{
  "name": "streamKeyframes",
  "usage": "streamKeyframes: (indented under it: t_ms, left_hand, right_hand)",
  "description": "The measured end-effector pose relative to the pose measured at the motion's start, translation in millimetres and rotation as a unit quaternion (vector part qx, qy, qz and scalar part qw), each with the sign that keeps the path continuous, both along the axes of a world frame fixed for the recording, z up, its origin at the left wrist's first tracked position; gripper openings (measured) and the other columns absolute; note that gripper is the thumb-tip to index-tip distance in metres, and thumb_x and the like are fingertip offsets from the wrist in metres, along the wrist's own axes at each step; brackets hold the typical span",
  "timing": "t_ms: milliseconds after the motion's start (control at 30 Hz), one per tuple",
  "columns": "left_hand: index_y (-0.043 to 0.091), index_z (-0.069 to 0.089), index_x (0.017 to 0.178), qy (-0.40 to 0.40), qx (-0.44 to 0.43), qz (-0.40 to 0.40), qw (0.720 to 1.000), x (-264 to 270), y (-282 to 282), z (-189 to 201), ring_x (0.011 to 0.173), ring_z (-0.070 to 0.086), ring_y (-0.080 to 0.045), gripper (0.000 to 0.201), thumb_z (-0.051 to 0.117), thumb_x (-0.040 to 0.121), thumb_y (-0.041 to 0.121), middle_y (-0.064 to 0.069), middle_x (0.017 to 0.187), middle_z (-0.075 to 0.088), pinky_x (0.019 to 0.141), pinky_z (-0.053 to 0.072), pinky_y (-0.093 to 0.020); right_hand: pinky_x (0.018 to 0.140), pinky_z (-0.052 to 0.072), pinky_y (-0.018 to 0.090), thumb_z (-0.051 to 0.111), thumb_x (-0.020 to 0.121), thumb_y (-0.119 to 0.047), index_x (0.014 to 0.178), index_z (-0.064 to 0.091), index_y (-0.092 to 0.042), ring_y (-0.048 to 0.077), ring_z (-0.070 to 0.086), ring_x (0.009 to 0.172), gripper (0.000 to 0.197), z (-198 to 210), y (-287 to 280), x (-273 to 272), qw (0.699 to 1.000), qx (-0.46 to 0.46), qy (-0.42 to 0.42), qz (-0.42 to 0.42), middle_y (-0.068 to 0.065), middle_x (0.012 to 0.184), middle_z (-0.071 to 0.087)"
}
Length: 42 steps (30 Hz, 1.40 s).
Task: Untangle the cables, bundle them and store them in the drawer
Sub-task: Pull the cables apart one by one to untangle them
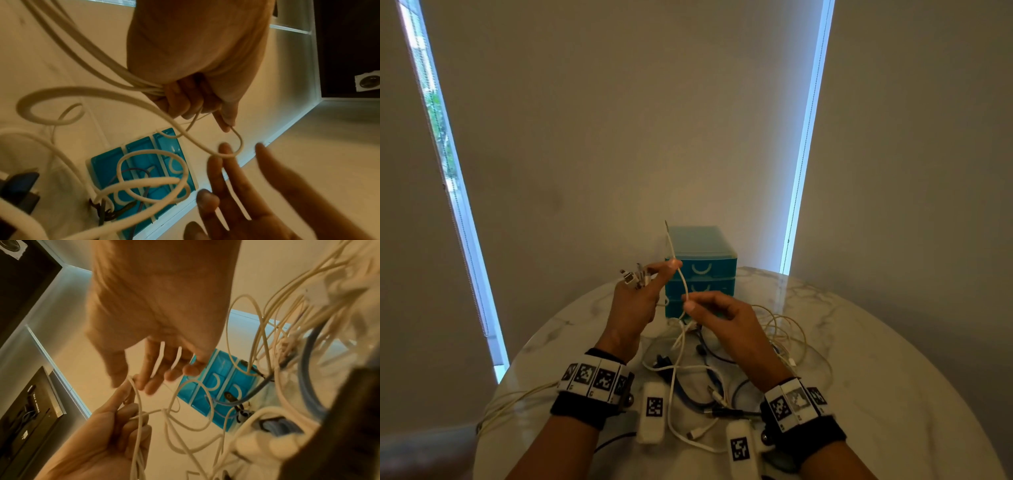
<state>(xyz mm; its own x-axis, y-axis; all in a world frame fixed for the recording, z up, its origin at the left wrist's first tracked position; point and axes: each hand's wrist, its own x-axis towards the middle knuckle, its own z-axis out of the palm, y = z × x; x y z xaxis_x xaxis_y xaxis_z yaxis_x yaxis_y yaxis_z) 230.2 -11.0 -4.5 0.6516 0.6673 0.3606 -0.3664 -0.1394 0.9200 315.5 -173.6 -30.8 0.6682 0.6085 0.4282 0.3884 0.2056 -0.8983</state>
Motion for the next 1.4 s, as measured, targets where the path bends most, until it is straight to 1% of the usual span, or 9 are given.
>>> streamKeyframes:
  t_ms: [167,300,433,533,767,1000,1167,1300,1400]
  left_hand:
    - [0.032,0.082,0.109,0.017,0.024,-0.006,1.000,0.9,-0.2,-1.1,0.050,0.035,-0.010,0.026,0.075,0.095,0.052,0.010,0.056,0.044,0.045,0.031,-0.024]
    - [0.042,0.082,0.110,0.117,0.120,-0.048,0.985,-3.6,-2.0,-1.5,0.048,0.037,-0.006,0.045,0.056,0.093,0.075,0.013,0.052,0.047,0.046,0.030,-0.024]
    - [0.014,0.084,0.101,0.191,0.183,-0.113,0.958,-8.1,-17.4,5.8,0.048,0.055,0.008,0.039,0.062,0.103,0.047,0.021,0.051,0.061,0.049,0.039,-0.007]
    - [0.012,0.084,0.097,0.197,0.191,-0.122,0.954,-8.3,-19.0,6.2,0.050,0.055,0.011,0.037,0.065,0.102,0.043,0.023,0.052,0.060,0.051,0.039,-0.007]
    - [0.007,0.073,0.099,0.064,0.055,-0.124,0.989,-3.3,3.3,-1.6,0.049,0.027,-0.012,0.050,0.064,0.095,0.056,0.002,0.056,0.038,0.047,0.023,-0.026]
    - [0.015,0.067,0.098,-0.036,-0.117,-0.097,0.988,-2.0,18.0,4.0,0.044,0.028,-0.005,0.033,0.056,0.106,0.044,0.006,0.057,0.038,0.043,0.021,-0.021]
    - [0.015,0.065,0.095,-0.053,-0.152,-0.121,0.979,-2.7,16.1,4.9,0.045,0.027,-0.006,0.032,0.053,0.108,0.041,0.006,0.059,0.036,0.044,0.021,-0.021]
    - [0.014,0.069,0.105,-0.034,-0.146,-0.127,0.980,0.0,14.3,2.4,0.047,0.027,-0.006,0.031,0.055,0.108,0.042,0.005,0.062,0.034,0.043,0.023,-0.020]
    - [0.009,0.071,0.122,0.006,-0.108,-0.126,0.986,1.8,12.2,-0.3,0.050,0.024,-0.007,0.038,0.054,0.109,0.041,0.005,0.063,0.033,0.045,0.020,-0.021]
  right_hand:
    - [0.083,0.055,0.017,0.082,0.093,-0.025,0.106,0.084,-0.021,0.006,0.073,0.091,0.013,-3.5,0.5,-11.6,0.994,-0.066,-0.081,0.025,-0.013,0.101,0.081]
    - [0.082,0.060,0.029,0.072,0.100,-0.023,0.114,0.078,-0.012,0.018,0.078,0.098,0.019,8.2,-8.8,6.2,0.985,0.128,0.096,-0.064,0.006,0.104,0.083]
    - [0.082,0.060,0.024,0.065,0.104,-0.025,0.122,0.074,-0.009,0.017,0.076,0.103,0.026,14.1,-29.1,24.5,0.925,0.259,0.269,-0.062,0.010,0.115,0.081]
    - [0.080,0.061,0.021,0.065,0.104,-0.026,0.125,0.074,-0.009,0.015,0.077,0.105,0.028,11.3,-31.7,27.3,0.912,0.271,0.305,-0.051,0.011,0.120,0.079]
    - [0.099,0.059,0.032,0.073,0.100,-0.021,0.135,0.065,-0.010,0.021,0.074,0.119,0.038,2.2,-1.2,-4.4,0.973,0.040,0.195,0.118,0.006,0.124,0.078]
    - [0.089,0.062,0.029,0.077,0.091,0.000,0.106,0.077,-0.017,0.008,0.076,0.094,0.023,-10.0,-10.3,22.2,0.993,-0.067,-0.014,-0.097,-0.002,0.099,0.082]
    - [0.085,0.056,0.017,0.083,0.091,-0.014,0.116,0.076,-0.033,0.006,0.069,0.103,0.033,-4.7,-3.3,5.1,0.986,-0.050,-0.153,-0.045,-0.016,0.115,0.072]
    - [0.081,0.055,0.017,0.083,0.093,-0.029,0.107,0.082,-0.032,0.003,0.071,0.098,0.014,-6.5,-0.2,0.2,0.985,-0.068,-0.143,-0.063,-0.016,0.105,0.077]
    - [0.082,0.064,0.027,0.077,0.097,-0.020,0.110,0.081,-0.021,0.014,0.078,0.098,0.014,5.5,-9.6,7.2,0.992,0.070,0.018,-0.103,-0.003,0.104,0.082]
